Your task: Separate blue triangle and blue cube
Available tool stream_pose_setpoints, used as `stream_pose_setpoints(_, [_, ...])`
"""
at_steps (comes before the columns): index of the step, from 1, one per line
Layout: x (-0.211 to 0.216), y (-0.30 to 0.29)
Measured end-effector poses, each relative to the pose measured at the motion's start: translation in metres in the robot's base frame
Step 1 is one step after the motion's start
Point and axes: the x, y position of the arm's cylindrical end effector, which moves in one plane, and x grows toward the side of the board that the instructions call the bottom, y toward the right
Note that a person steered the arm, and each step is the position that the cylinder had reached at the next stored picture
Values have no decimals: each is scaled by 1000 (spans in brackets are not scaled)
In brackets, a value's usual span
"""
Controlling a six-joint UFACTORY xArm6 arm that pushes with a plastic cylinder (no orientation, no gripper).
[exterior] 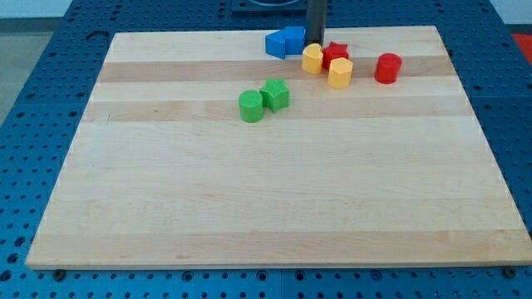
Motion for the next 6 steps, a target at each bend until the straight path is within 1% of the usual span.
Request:
stream_pose_setpoints(1, [-18,16])
stream_pose_setpoints(2, [-40,11])
stream_pose_setpoints(3, [-33,-26])
stream_pose_setpoints(4, [-3,-67])
stream_pose_setpoints(5, [12,-99])
stream_pose_setpoints(6, [-19,-96])
